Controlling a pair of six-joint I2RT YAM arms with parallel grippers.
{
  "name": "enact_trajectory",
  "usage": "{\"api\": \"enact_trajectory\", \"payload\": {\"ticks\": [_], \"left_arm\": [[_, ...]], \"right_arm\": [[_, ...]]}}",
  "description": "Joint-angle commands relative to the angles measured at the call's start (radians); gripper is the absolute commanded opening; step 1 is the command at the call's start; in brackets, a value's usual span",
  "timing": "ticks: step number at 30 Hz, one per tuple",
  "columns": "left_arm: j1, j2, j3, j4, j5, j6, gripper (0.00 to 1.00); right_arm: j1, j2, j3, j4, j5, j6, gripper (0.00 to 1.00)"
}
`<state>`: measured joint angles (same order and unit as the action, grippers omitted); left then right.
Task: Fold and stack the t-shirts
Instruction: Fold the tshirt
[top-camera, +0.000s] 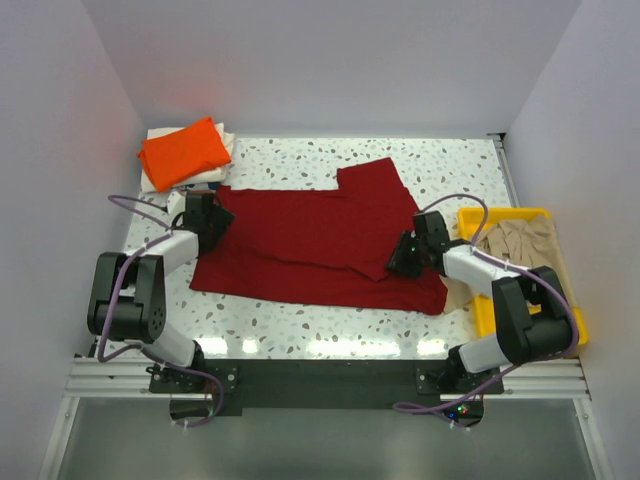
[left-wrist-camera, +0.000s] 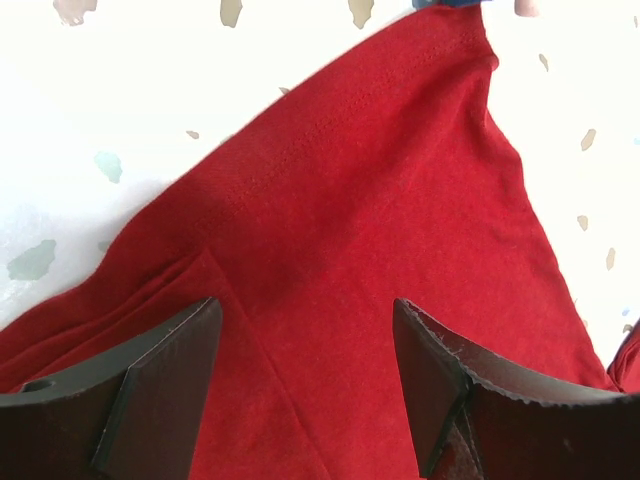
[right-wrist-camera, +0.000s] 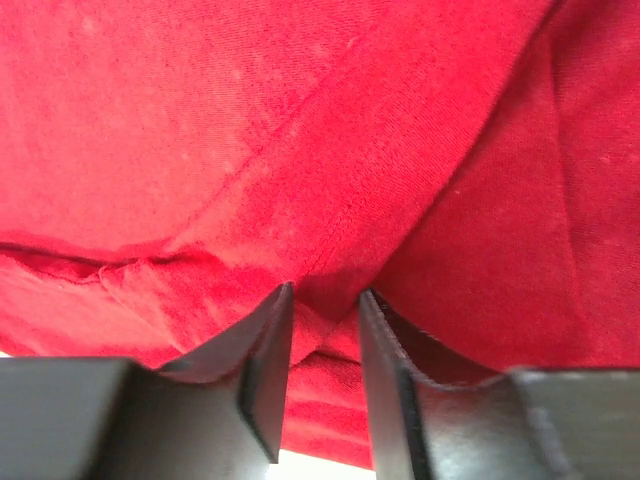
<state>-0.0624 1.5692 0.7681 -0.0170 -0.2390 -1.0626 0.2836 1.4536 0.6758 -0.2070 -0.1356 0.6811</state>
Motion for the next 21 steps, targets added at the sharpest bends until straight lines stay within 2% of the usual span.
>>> {"api": "enact_trajectory", "payload": {"ticks": [1, 2, 3, 8, 13, 21], "left_arm": [[0.015, -0.053, 0.004, 0.029, -0.016, 0.021, 0.74], [0.016, -0.061, 0.005, 0.026, -0.016, 0.024, 0.74], [0.018, -0.069, 0.005, 0.026, -0.017, 0.030, 0.74], [0.019, -0.135, -0.009, -0.017, -0.026, 0.044, 0.74], [0.019, -0.202, -0.081, -0.012, -0.022, 0.038, 0.74], [0.018, -0.287, -0.193, -0.006, 0.007, 0.056, 0.74]], "right_arm": [[0.009, 0.017, 0.051, 0.047, -0.027, 0.029, 0.33], [0.012, 0.019, 0.056, 0.044, -0.030, 0.031, 0.26], [0.012, 0.021, 0.064, 0.037, -0.035, 0.032, 0.24], [0.017, 0.011, 0.071, 0.040, -0.044, 0.043, 0.21], [0.017, 0.057, 0.120, 0.047, -0.048, 0.048, 0.08], [0.017, 0.180, 0.281, 0.031, -0.029, 0.052, 0.08]]}}
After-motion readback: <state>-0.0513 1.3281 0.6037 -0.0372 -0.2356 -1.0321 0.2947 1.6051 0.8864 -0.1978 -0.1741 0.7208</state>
